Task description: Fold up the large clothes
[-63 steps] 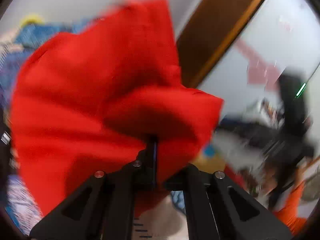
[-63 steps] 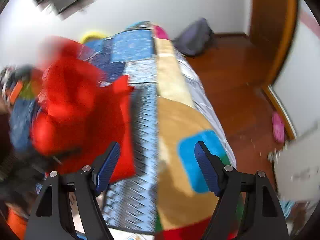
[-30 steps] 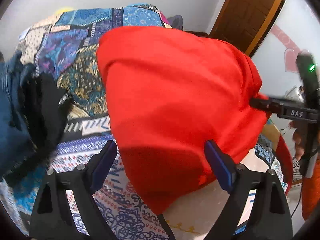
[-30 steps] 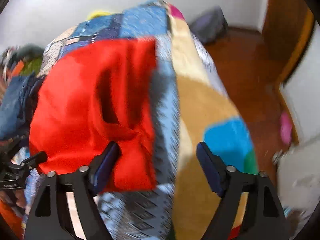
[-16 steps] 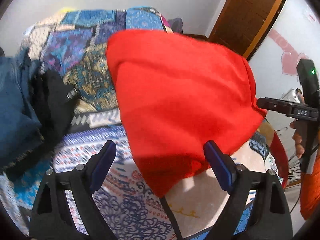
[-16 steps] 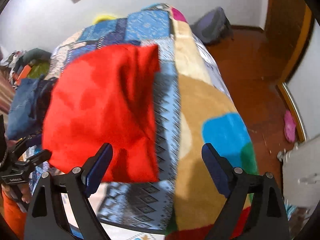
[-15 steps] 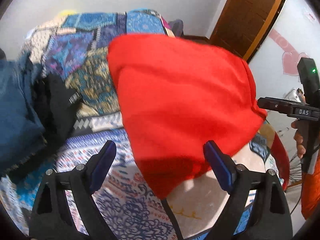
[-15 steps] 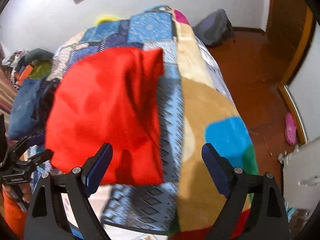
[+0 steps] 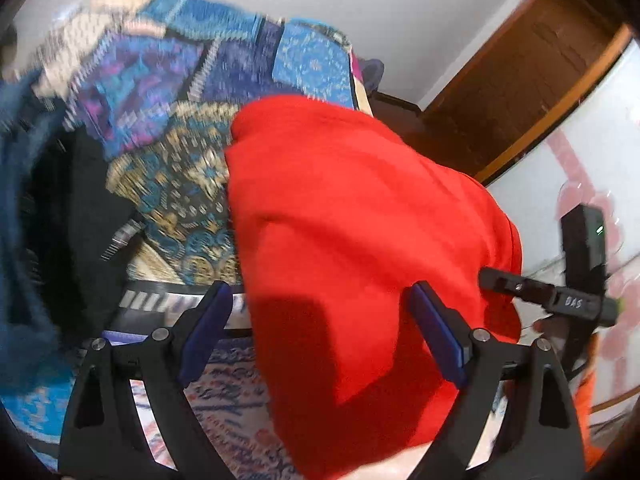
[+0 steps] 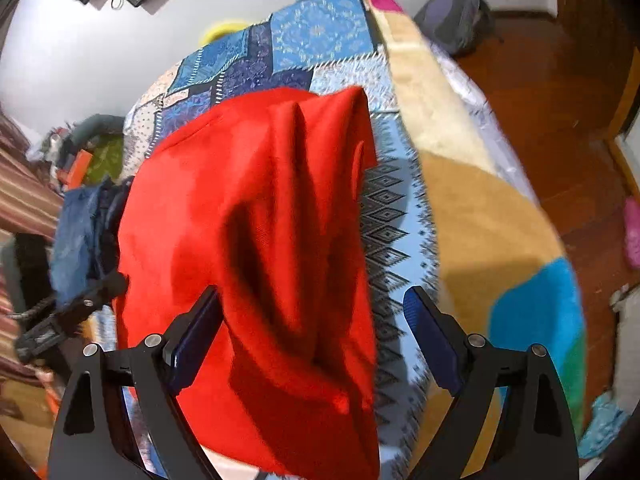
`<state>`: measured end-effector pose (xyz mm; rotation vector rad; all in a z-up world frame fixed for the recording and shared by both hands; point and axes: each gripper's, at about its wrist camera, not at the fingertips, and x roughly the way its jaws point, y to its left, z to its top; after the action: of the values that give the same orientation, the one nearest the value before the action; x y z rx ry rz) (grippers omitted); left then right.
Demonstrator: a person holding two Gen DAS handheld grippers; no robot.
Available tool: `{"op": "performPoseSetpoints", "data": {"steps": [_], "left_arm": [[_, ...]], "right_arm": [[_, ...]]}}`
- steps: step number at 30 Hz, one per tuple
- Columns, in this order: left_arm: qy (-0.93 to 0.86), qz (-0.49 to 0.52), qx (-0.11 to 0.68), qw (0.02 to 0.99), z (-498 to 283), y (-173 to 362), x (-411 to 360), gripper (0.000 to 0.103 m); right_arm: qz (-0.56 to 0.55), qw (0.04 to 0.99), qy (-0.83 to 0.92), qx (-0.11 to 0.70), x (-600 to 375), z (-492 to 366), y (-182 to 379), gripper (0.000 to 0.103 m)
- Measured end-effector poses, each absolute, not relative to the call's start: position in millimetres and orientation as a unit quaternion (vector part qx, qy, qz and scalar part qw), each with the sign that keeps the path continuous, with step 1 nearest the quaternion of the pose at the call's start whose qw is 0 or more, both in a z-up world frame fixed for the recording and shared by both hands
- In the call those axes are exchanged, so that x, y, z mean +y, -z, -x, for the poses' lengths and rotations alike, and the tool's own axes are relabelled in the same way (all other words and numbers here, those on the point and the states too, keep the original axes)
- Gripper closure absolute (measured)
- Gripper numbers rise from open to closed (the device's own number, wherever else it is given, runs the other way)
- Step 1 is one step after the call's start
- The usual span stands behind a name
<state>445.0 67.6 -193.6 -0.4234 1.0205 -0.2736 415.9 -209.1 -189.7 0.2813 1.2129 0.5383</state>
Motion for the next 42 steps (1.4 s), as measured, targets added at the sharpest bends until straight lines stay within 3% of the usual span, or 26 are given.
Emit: {"op": "performPoseSetpoints", "data": {"steps": [8,14,16,20,23,25,27,30,34,42], "left_arm": [[0.183,0.340,0.507,0.771,-475,241,81,0.013],[0.194,0.354,0.502,0.765,-476,242,81,0.013],[0.192,0.358,0.504,0.762,-475,241,82,0.015],[0.186,0.367,0.506,0.758,-474,238,82,0.023],[0.186,0.362,0.503,0.762,-465,229,81,0.037],[0.184,0.356,0.499,0.768,-459,220,81,0.053],[0.183,0.357,0.491,0.773,-449,210,86,0.062],[0.185,0.350,0.480,0.783,-439,190,90,0.069],[0.191,0.332,0.452,0.806,-419,150,109,0.074],[0.171,0.291,0.350,0.874,-366,38,190,0.074]], "right_arm": [[-0.199,0.748,-0.289,0.563,-216,-436,198,0.008],[-0.218,0.747,-0.295,0.555,-216,-437,199,0.011],[-0.227,0.742,-0.298,0.556,-215,-436,199,0.016],[-0.263,0.719,-0.301,0.568,-216,-432,199,0.042],[-0.283,0.710,-0.299,0.572,-217,-427,195,0.062],[-0.280,0.714,-0.294,0.570,-215,-421,187,0.069],[-0.273,0.723,-0.294,0.563,-211,-412,171,0.076],[-0.274,0.727,-0.305,0.551,-197,-402,145,0.083],[-0.252,0.746,-0.326,0.524,-170,-390,103,0.084],[-0.203,0.774,-0.396,0.451,-79,-370,20,0.084]]}}
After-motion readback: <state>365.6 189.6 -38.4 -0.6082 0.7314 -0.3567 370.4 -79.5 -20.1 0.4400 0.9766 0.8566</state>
